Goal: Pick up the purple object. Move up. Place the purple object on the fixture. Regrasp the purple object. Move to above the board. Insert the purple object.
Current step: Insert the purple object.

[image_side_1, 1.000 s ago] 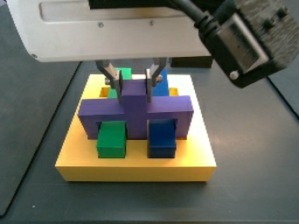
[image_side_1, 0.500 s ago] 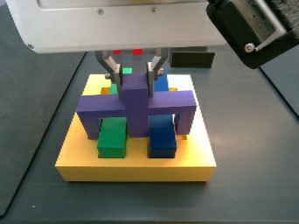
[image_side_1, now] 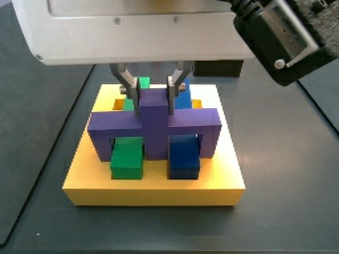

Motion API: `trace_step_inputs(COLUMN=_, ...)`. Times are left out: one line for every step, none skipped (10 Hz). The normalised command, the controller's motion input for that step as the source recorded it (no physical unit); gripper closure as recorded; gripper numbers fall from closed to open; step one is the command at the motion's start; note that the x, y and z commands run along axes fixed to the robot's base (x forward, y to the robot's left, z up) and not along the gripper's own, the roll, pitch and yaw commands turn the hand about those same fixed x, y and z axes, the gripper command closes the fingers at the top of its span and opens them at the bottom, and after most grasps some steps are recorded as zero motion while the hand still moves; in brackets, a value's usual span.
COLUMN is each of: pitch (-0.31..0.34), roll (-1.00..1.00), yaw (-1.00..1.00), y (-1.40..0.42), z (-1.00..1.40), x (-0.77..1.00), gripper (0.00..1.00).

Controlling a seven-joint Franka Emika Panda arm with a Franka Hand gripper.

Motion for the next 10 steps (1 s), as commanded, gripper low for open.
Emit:
trace_step_inputs(pitch=0.02, roll=-0.14, yaw=0.0, y=0.06, z=-0.05, x=0.03, gripper=1.0)
trace_step_inputs(pitch=0.05, roll=-0.05, yaw=0.0, y=0.09, z=-0.04, x=0.05, gripper=1.0)
trace_step_inputs(pitch=0.08, roll=-0.07, yaw=-0.05, y=0.17, z=0.0, x=0.0, gripper=1.0)
trace_step_inputs(pitch=0.069, roll=-0.03, yaw=-0.06, y=0.15, z=0.0, x=0.0, gripper=1.0)
trace_step_inputs(pitch=0.029, roll=-0.06, yaw=-0.07, y=0.06, z=-0.12, x=0.0, gripper=1.0)
trace_step_inputs(pitch=0.05, roll=-0.16, yaw=-0.07, y=0.0, z=-0.02, x=0.0, gripper=1.0)
trace_step_inputs(pitch=0.044, roll=-0.29, yaw=-0.05, y=0.0, z=0.02, x=0.0, gripper=1.0)
trace_step_inputs(pitch=0.0, roll=-0.4, yaw=-0.01, y=0.0, z=0.09, x=-0.01, gripper=1.0)
trace_step_inputs(pitch=0.0, roll=-0.41, yaw=0.0, y=0.0, z=0.15, x=0.0, gripper=1.0)
trace_step_inputs(pitch=0.0, roll=-0.35, yaw=0.0, y=0.0, z=0.18, x=0.0, gripper=1.0)
